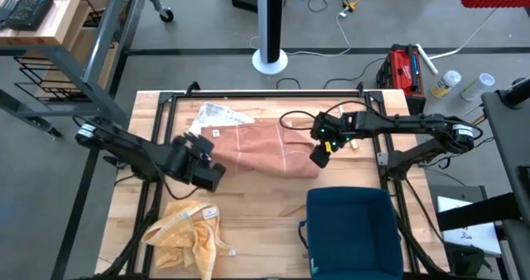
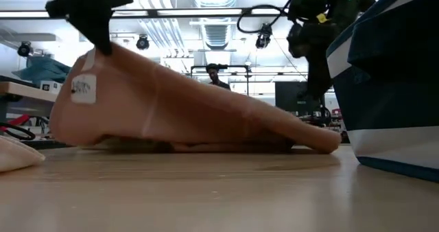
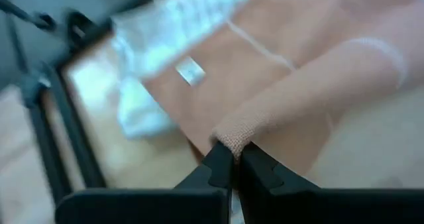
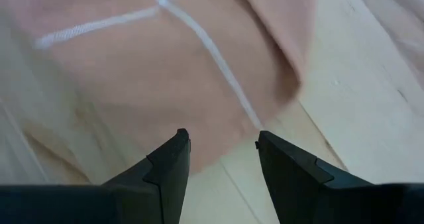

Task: Fold towel
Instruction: Fold the brown towel

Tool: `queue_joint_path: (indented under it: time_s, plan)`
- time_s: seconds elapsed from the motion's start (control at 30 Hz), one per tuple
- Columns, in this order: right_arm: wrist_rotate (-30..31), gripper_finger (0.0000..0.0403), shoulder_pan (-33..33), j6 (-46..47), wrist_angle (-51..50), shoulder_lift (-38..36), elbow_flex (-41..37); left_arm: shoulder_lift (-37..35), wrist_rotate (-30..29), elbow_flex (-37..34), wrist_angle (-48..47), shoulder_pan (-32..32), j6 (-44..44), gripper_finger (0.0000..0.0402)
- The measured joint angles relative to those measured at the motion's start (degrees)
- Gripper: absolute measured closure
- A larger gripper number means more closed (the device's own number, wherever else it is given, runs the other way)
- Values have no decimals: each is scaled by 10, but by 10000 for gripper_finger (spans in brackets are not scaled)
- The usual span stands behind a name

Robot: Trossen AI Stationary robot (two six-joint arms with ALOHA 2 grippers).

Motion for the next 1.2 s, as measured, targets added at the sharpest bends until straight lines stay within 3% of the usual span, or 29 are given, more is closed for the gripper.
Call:
queue_joint_path:
  time_s: [0.2,0.3,0.43,0.57,0.9,1.2]
  plan:
    - [-18,231,43,-67,110,0,0,-6,-55,27,-89,10,-8,401]
    - [-11,231,70,-92,140,6,3,-15,-65,15,-85,23,6,401]
    - [39,231,88,-58,137,32,8,-21,-102,-18,-87,49,4,401]
    - [43,231,96,-32,134,69,12,-25,-113,-60,-88,89,-6,401]
    - [51,231,94,83,71,177,91,-24,-57,-149,-87,161,-23,401]
    - [46,231,88,140,21,210,137,-27,16,-220,-87,168,-47,401]
